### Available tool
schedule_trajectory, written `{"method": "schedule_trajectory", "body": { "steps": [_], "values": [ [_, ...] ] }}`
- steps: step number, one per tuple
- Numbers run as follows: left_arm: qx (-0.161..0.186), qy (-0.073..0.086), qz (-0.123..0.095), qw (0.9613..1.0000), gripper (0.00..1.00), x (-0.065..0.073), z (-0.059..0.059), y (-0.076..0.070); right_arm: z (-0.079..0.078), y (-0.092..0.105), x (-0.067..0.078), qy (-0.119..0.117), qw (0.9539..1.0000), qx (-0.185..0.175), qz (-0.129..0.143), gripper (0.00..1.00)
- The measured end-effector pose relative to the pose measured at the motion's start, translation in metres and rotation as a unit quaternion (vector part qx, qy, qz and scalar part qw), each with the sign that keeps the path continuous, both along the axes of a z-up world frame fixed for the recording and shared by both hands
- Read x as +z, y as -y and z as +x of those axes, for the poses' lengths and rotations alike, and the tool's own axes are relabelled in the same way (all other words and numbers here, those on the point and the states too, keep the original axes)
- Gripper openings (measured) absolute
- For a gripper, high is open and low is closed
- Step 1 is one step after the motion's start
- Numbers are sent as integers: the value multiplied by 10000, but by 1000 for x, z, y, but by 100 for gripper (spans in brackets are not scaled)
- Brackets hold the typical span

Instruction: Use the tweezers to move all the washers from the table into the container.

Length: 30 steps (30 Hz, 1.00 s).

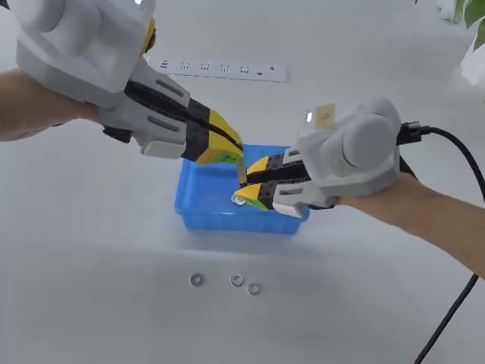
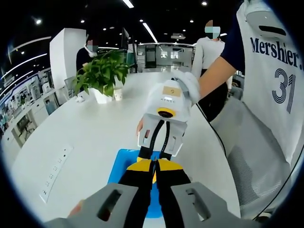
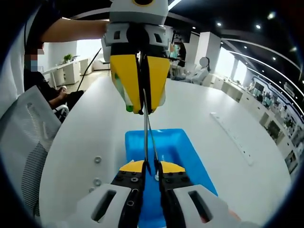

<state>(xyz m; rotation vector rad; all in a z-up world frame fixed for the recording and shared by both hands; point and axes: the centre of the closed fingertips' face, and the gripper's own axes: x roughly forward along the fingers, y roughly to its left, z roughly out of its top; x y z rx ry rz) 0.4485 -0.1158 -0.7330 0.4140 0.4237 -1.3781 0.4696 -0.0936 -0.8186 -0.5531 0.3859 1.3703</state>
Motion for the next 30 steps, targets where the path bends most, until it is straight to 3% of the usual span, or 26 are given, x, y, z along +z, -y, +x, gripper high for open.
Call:
{"method": "schedule_trajectory", "body": {
  "steps": [9, 10, 12, 14, 19, 30],
  "values": [
    [-32, 78, -25, 10000, 6, 13, -27, 9, -25, 3, 15, 102, 9999, 56, 84, 12],
    [-32, 83, -25, 10000, 6, 13, -24, 8, -29, 3, 16, 111, 9999, 66, 84, 12],
    [-37, 75, -17, 10000, 6, 13, -30, 8, -36, 3, 16, 85, 9999, 82, 103, 12],
    [-29, 51, -8, 10000, 6, 11, -28, 6, -42, 4, 16, 75, 9999, 89, 103, 12],
    [-32, -16, 32, 10000, 6, 8, -48, 5, -58, 7, 13, 10, 9999, 134, 89, 12],
    [-117, -146, 61, 9998, 6, -1, -78, 7, -88, 9, 5, -156, 9996, 247, 65, 12]
  ]
}}
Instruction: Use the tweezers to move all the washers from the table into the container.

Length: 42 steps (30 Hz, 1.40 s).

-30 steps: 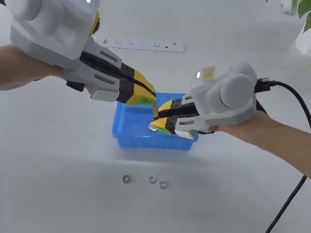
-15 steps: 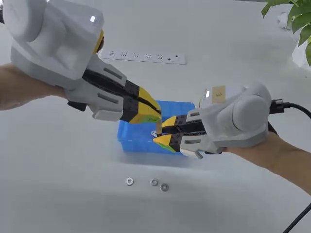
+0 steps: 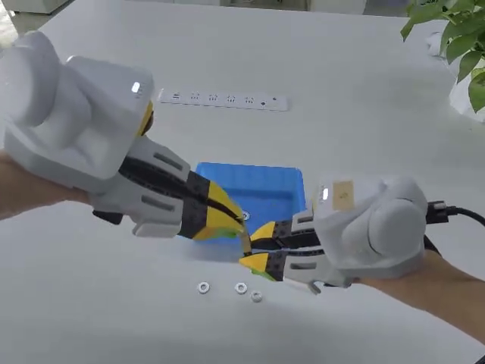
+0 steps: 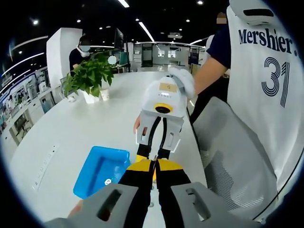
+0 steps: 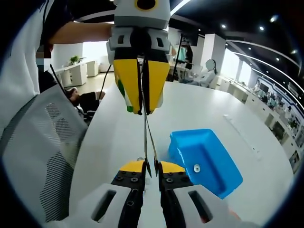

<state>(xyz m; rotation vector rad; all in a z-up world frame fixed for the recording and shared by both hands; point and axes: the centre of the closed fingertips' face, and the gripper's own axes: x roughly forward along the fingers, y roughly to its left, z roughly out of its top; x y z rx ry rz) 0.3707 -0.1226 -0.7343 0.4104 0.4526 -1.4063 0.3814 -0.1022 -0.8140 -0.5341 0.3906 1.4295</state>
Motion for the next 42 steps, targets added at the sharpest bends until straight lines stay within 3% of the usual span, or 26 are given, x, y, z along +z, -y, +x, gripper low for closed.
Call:
{"method": "schedule_trajectory", "body": {
  "steps": [14, 24, 37, 42],
  "values": [
    [15, -112, -27, 9999, 6, -14, -11, 0, -14, -3, -16, -211, 9998, -6, 14, 11],
    [-2, -167, 4, 9999, 5, -29, -9, 0, -16, -3, -30, -333, 9994, -55, -48, 11],
    [66, -101, 83, 9999, 5, -39, -2, -3, -8, -4, -42, -395, 9991, -118, -79, 11],
    [86, -155, 80, 9998, 5, -43, -1, -3, -7, -3, -45, -437, 9989, -121, -102, 11]
  ]
}}
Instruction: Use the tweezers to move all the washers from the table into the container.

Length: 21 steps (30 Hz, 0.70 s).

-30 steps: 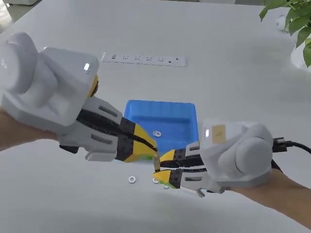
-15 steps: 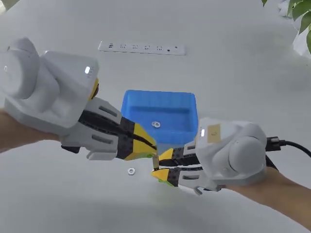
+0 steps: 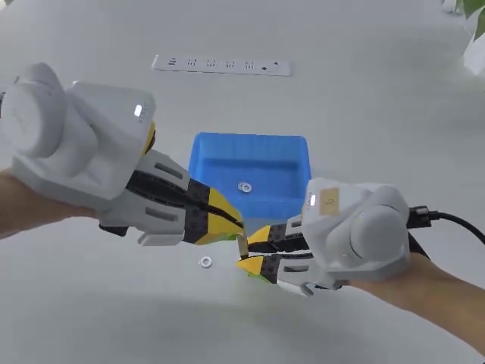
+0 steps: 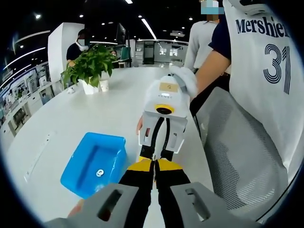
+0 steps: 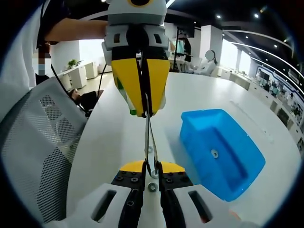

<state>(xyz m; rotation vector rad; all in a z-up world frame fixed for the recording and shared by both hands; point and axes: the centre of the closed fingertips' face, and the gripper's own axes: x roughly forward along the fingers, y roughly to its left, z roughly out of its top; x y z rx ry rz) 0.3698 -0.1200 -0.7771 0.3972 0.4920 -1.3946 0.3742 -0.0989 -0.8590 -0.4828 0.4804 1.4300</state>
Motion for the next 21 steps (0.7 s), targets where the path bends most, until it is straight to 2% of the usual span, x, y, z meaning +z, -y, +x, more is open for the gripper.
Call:
{"method": "schedule_trajectory", "body": {
  "steps": [8, 21],
  "values": [
    [-28, 4, 56, 10000, 5, -4, 0, 2, -1, -1, -3, -24, 10000, 14, -9, 11],
    [-17, -30, 5, 10000, 5, -2, -1, 3, -2, 0, -3, -79, 10000, 7, -5, 11]
  ]
}}
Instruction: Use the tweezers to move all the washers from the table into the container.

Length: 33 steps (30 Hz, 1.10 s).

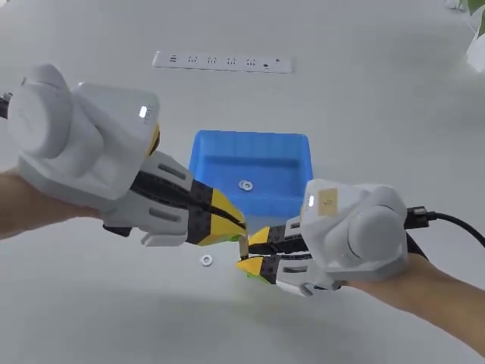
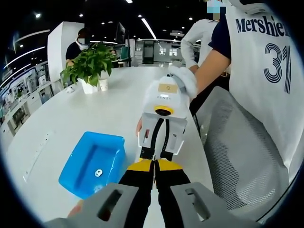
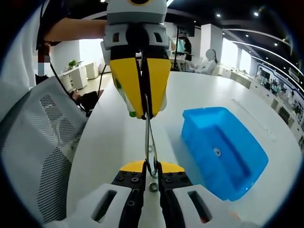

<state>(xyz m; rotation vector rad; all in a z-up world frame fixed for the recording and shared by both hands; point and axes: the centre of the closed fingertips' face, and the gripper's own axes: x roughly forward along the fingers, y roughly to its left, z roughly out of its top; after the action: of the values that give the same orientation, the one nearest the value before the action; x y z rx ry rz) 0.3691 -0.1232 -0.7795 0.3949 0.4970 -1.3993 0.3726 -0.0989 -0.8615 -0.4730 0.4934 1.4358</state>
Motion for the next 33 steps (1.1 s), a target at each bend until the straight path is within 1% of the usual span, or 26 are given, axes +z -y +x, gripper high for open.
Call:
{"method": "schedule_trajectory", "body": {
  "steps": [5, 11, 18, 21, 23, 25, 29, 33],
  "values": [
    [-5, 1, 16, 10000, 5, 0, 0, 0, -1, 0, 0, -26, 10000, -25, -31, 10],
    [-7, 19, 26, 10000, 5, 4, -2, -1, -3, -2, 2, -21, 10000, 46, -57, 10],
    [-9, 144, 3, 9999, 5, 17, -1, -4, -1, -4, 16, 65, 9999, 97, 12, 10],
    [-18, 233, -28, 9997, 5, 26, 1, -4, 1, -5, 25, 107, 9999, 104, 81, 10],
    [-5, 283, -42, 9996, 5, 29, 1, -5, 3, -5, 28, 140, 9998, 92, 92, 10],
    [59, 346, -131, 9993, 5, 37, 3, -4, 5, -5, 36, 171, 9997, 47, 154, 10],
    [76, 459, -155, 9988, 5, 46, 5, -3, 9, -4, 46, 317, 9994, 56, 151, 10],
    [78, 557, -192, 9982, 5, 55, 10, -4, 15, -4, 54, 415, 9990, 51, 151, 10]
  ]
}}
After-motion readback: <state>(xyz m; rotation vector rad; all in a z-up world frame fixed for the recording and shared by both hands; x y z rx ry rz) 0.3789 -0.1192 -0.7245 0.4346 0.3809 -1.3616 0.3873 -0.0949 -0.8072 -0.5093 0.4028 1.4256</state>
